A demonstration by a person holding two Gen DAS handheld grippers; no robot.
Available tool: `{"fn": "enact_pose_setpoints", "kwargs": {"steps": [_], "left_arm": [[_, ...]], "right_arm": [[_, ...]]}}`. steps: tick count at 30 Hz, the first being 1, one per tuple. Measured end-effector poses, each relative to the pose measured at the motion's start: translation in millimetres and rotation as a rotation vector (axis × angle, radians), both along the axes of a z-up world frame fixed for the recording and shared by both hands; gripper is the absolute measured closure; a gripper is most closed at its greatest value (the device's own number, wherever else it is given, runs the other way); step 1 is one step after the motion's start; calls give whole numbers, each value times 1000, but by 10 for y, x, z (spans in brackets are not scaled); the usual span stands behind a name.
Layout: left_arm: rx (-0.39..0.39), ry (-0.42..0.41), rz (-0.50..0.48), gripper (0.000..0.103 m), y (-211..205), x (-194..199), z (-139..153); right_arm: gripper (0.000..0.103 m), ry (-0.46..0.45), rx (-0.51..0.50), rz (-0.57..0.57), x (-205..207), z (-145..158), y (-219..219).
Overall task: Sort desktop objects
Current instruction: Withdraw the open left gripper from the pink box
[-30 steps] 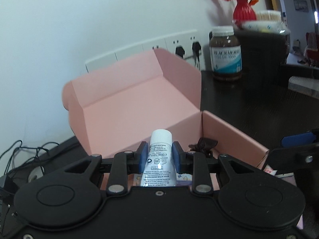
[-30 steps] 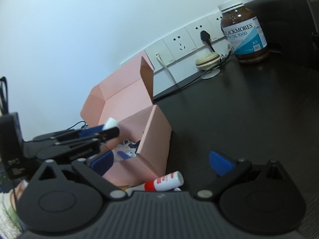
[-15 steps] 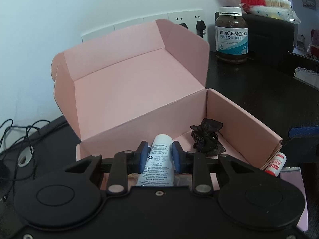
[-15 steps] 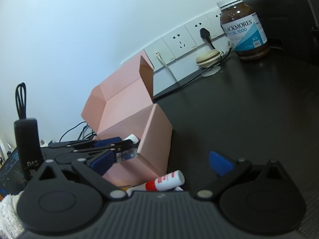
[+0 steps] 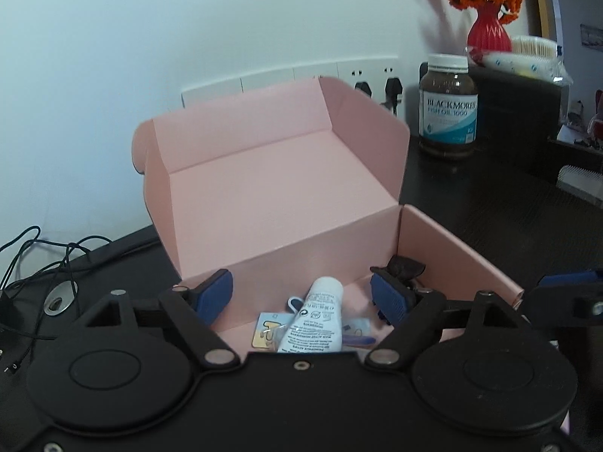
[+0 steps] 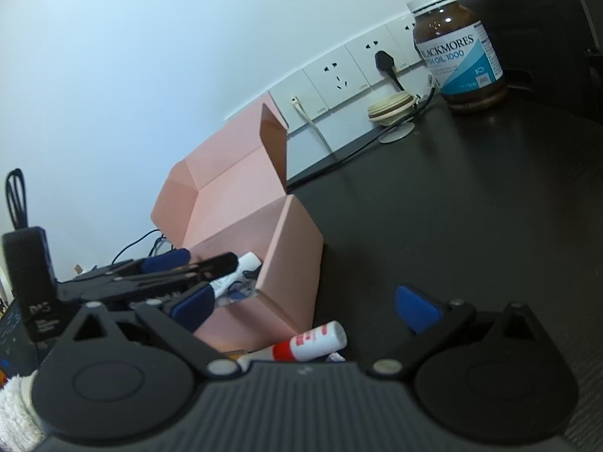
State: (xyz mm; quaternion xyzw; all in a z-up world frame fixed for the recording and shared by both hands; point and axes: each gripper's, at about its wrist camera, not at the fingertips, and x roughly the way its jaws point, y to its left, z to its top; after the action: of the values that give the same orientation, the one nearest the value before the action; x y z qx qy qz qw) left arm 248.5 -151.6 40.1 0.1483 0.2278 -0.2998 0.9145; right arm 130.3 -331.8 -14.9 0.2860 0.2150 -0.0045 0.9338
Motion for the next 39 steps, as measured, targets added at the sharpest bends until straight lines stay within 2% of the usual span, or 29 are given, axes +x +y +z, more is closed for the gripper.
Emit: {"fn": "enact_pose_setpoints", "kwargs": {"steps": [6,10,22,29,34,39], "left_arm": [[-34,-52,0,4,98,-176,54],[-66,-79,10,0,228,-355,54],[-129,-138,55,0,737,-681,-69],[-228,-122,63,0,1001,-658,-88],[-256,-114,29,0,1059,-653,-88],[-264,-110,37,0,1046,-660,-101]], "right_arm": [[1,5,1,-5,4,-4,-5],[1,13,-4,-6,13,-2,3],[1,35,-13,-1,37,-12,29],[1,44,-64,-19,35,23,96],[1,61,-97,-33,50,30,140],[1,86,-100,-34,85,13,138]]}}
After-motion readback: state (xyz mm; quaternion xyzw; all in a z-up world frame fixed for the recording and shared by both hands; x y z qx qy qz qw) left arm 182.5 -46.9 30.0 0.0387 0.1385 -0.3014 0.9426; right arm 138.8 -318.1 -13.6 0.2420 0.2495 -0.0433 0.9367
